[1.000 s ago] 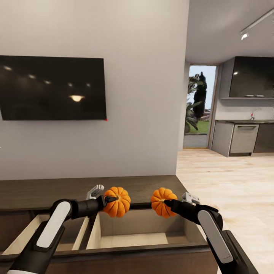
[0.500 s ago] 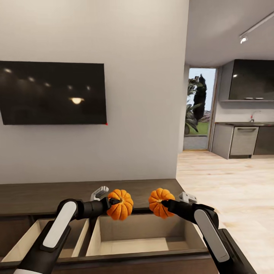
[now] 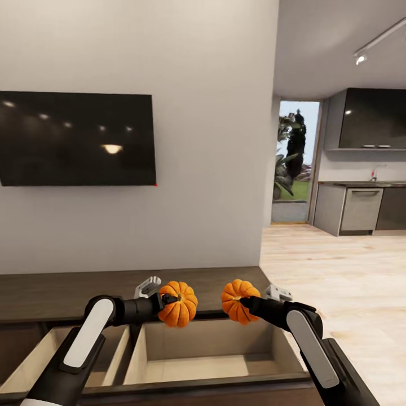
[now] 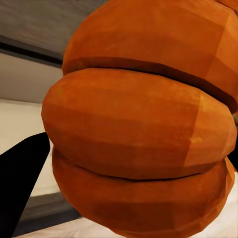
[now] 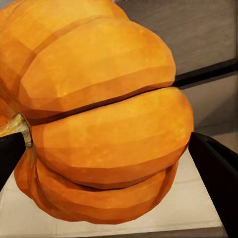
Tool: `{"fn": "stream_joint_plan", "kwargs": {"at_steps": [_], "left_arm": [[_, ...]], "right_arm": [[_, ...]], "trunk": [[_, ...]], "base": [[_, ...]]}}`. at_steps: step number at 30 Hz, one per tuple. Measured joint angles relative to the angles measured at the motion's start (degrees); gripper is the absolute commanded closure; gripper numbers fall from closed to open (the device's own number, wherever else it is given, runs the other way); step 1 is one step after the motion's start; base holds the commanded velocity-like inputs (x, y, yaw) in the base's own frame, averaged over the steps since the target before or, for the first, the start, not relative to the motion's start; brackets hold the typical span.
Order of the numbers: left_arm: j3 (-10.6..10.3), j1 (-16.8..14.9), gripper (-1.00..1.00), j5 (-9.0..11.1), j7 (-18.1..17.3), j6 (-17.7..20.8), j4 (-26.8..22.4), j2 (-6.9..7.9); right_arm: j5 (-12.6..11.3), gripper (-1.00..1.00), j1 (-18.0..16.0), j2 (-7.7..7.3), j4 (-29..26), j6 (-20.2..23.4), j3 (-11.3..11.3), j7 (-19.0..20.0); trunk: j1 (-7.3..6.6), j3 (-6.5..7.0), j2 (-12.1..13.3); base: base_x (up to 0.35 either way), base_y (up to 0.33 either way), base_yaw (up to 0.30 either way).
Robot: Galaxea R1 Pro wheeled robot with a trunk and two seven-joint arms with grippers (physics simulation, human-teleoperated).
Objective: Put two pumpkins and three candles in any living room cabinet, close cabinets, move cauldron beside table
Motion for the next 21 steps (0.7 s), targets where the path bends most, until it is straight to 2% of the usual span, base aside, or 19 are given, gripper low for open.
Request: {"fn": "stream_joint_plan", "kwargs": {"at_steps": [6,8,10,13,15,17,18,21], "left_arm": [[0.00,0.02,1.00,0.07,0.00,-0.02,0.02,0.00],[-0.01,0.05,1.00,0.45,0.00,-0.07,0.00,-0.01],[0.00,0.03,1.00,-0.41,0.01,0.11,0.16,0.00],[0.00,0.01,1.00,-0.12,0.18,0.02,0.39,0.09],[0.00,-0.01,1.00,-0.33,1.50,0.14,0.43,0.14],[0.01,-0.03,1.00,-0.71,5.03,0.33,0.37,0.06],[0.01,-0.04,1.00,-0.42,6.74,0.31,0.37,0.03],[0.01,-0.09,1.00,0.51,8.50,0.04,0.35,0.03]], "right_arm": [[0.02,1.00,0.00,0.04,0.00,0.03,0.02,0.06],[0.31,1.00,0.00,0.03,0.03,0.07,0.02,0.04],[-0.20,1.00,0.00,0.07,0.13,-0.03,0.10,-0.06],[-0.06,1.00,-0.34,0.28,0.36,0.16,0.20,-0.45],[-0.07,1.00,-1.06,0.42,0.68,0.99,0.84,-0.64],[-0.74,1.00,-2.52,1.08,1.90,3.50,2.92,-1.31],[-0.32,1.00,-3.43,2.14,2.80,5.23,3.83,-2.65],[0.08,1.00,-4.32,4.48,4.03,6.76,4.66,-7.20]], "trunk": [[0.01,0.00,0.00],[-0.02,0.00,-0.01],[-0.02,0.00,0.00],[-0.02,0.00,0.00],[-0.02,0.00,0.00],[-0.01,-0.01,0.00],[0.00,-0.01,0.01],[0.00,0.00,0.00]], "base": [[0.015,-0.251,0.000],[0.186,-0.086,0.000],[0.260,-0.079,0.000],[0.287,-0.091,0.000],[0.262,-0.087,0.000],[0.111,-0.038,0.000],[0.048,-0.016,0.000],[0.018,-0.006,0.000]]}}
